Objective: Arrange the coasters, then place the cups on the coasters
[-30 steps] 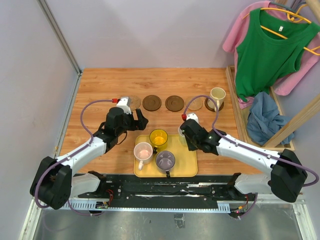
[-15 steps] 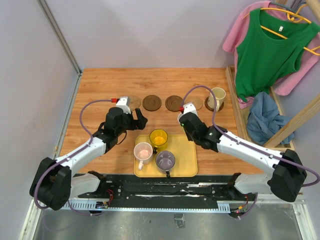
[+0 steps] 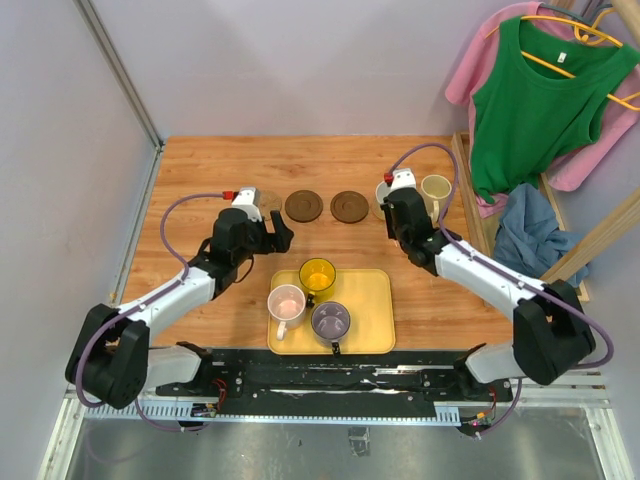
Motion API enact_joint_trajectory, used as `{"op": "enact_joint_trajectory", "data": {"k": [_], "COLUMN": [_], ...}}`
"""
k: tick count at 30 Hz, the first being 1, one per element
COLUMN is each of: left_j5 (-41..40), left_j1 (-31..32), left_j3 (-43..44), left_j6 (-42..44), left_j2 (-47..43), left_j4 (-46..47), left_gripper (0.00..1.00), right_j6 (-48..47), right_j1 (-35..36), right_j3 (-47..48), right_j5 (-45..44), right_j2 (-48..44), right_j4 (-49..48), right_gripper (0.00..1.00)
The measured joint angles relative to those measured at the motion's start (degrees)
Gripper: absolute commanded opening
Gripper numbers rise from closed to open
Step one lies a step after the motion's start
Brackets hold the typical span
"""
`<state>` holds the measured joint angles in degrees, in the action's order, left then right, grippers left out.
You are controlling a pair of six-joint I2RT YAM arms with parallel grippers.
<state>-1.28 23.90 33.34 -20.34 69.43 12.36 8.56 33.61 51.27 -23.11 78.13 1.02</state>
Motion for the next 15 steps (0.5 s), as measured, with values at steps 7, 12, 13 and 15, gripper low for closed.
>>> {"op": "enact_joint_trajectory", "data": {"k": [7, 12, 13, 15], "left_j5": [0.0, 0.1, 0.1, 0.1], "left_j1": [-1.5, -1.9, -2.0, -2.1], "left_j3": [1.6, 2.4, 2.5, 2.7], "left_j6": [0.0, 0.0, 0.0, 0.0], "left_j2": [3.4, 5.3, 5.6, 6.1], "left_j4": [1.1, 1.7, 1.8, 1.9], "left_gripper": [0.92, 0.92, 0.92, 0.92], "right_j6": [-1.8, -2.8, -2.9, -2.9], "right_j1": [-6.7, -9.4, -9.8, -10.6], "right_j3": [0.2, 2.3, 3.0, 4.3], "right_j5": [5.2, 7.8, 8.4, 9.3], "right_j2": [8.5, 13.6, 14.3, 15.8], "right_j4": [-8.9, -12.3, -12.8, -14.1], "right_gripper": [0.01, 0.01, 0.01, 0.01]}}
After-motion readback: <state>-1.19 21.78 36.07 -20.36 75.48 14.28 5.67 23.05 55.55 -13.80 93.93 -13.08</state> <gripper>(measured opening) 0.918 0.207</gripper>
